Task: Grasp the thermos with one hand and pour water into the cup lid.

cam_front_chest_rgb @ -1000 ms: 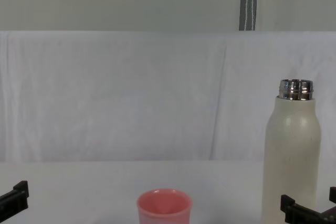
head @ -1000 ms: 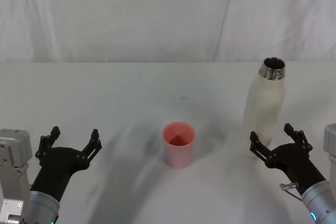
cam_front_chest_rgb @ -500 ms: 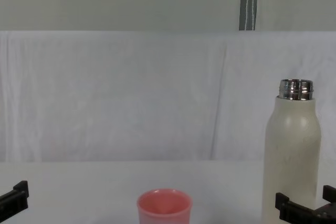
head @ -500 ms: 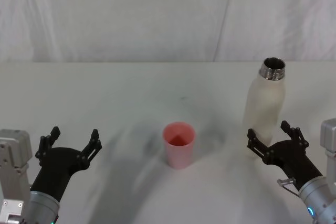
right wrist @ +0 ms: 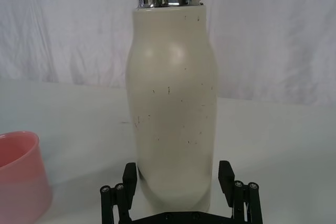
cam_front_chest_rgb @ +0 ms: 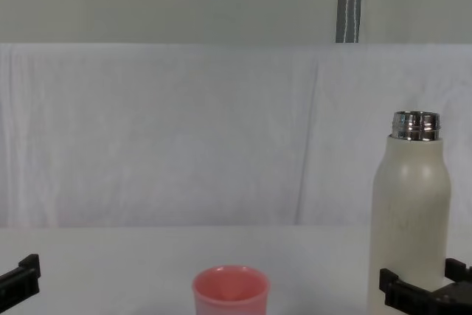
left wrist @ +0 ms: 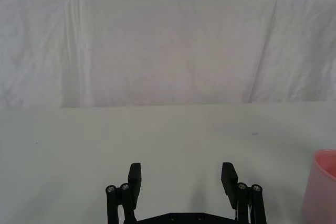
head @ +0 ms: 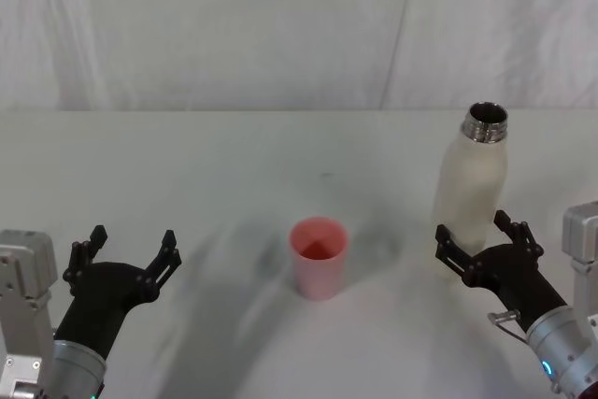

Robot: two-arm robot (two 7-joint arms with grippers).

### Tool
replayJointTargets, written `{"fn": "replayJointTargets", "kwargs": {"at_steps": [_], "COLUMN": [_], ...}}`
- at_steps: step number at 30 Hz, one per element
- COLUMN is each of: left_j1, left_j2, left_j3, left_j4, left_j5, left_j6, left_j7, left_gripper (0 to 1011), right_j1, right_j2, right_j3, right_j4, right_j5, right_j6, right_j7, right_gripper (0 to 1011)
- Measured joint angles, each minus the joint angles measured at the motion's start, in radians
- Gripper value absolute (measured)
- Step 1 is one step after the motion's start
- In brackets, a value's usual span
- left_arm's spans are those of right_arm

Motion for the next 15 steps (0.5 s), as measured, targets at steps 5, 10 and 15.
{"fn": "replayJointTargets", "kwargs": {"at_steps": [5, 10, 15], "left_j1": [0.000, 0.000, 0.000], "left_j2": [0.000, 0.000, 0.000], "left_j3": [0.000, 0.000, 0.000], "left_j4": [0.000, 0.000, 0.000], "left_j5": [0.000, 0.000, 0.000], "left_j6": [0.000, 0.000, 0.000], "left_j7": [0.000, 0.000, 0.000], "left_gripper": [1001, 1001, 1001], "right_j1": [0.012, 0.023, 0.037], "right_j2": [-0.001, -0.002, -0.005], "right_j3": [-0.002, -0.003, -0.005], "right_j4": [0.013, 0.025, 0.039], "right_j5": [0.002, 0.006, 0.011], "right_j6": [-0.001, -0.004, -0.010], "right_j7": [0.001, 0.004, 0.008], "right_gripper": [1003, 1003, 1003]}}
